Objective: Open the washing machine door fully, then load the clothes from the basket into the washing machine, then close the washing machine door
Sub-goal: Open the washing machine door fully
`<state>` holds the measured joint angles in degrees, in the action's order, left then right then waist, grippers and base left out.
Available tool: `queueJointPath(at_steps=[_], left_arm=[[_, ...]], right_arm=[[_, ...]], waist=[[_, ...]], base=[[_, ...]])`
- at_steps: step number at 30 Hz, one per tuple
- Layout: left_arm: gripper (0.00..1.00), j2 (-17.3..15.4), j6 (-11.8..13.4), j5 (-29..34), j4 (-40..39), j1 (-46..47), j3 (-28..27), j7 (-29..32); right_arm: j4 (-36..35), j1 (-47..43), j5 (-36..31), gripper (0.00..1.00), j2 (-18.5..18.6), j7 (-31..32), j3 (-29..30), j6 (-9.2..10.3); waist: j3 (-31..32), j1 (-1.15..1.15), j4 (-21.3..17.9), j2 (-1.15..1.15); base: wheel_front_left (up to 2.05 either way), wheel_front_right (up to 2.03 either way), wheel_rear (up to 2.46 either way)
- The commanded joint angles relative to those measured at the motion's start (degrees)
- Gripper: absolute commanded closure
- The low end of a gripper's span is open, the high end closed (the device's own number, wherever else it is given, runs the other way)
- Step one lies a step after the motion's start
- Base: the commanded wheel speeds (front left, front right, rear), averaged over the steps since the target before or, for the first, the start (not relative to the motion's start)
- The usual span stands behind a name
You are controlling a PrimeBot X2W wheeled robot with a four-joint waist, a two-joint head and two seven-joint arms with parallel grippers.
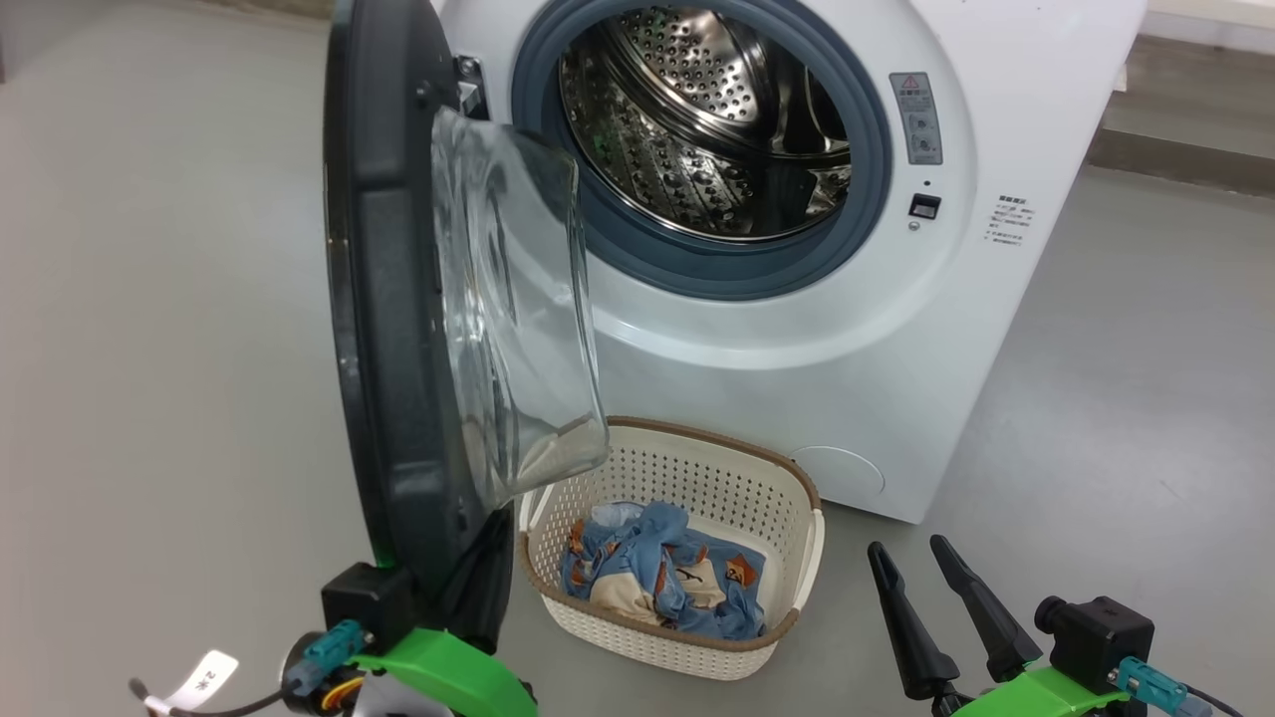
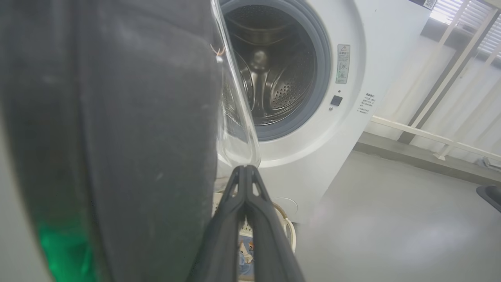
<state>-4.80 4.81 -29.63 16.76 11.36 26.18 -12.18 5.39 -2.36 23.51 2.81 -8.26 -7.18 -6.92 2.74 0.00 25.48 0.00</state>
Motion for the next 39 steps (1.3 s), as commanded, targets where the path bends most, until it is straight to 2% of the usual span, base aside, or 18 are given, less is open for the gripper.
queueJointPath(at_steps=[1, 23, 33, 39], left_arm=[[1.0, -2.06, 1.14, -0.46, -1.38, 1.0, -3.52, -0.69], [1.0, -6.69, 3.12, -3.48, -2.74, -0.12, -12.42, -2.35], [1.0, -7.37, 3.57, -4.4, -2.99, -0.9, -16.48, -2.7], [1.0, -7.82, 3.71, -5.15, -3.4, -0.95, -20.79, -2.79]], right_arm=[[-1.27, 0.92, 0.06, 0.0, 0.07, -0.55, -1.67, -0.57], [-2.99, 1.31, -1.62, 0.0, 0.07, 1.58, -0.86, -0.57], [-4.51, 2.0, -2.95, 0.0, 0.07, 3.27, -0.54, -0.57], [-5.66, 2.26, -4.12, 0.0, 0.07, 4.65, -0.22, -0.57]], waist=[[-0.17, 0.0, 0.47, 0.0], [-2.8, 0.0, 1.18, 0.0], [-4.96, 0.0, 1.76, 0.0], [-6.68, 0.0, 1.86, 0.0]], base=[[0.0, 0.0, 0.0], [0.0, 0.0, 0.0], [0.0, 0.0, 0.0], [0.0, 0.0, 0.0]])
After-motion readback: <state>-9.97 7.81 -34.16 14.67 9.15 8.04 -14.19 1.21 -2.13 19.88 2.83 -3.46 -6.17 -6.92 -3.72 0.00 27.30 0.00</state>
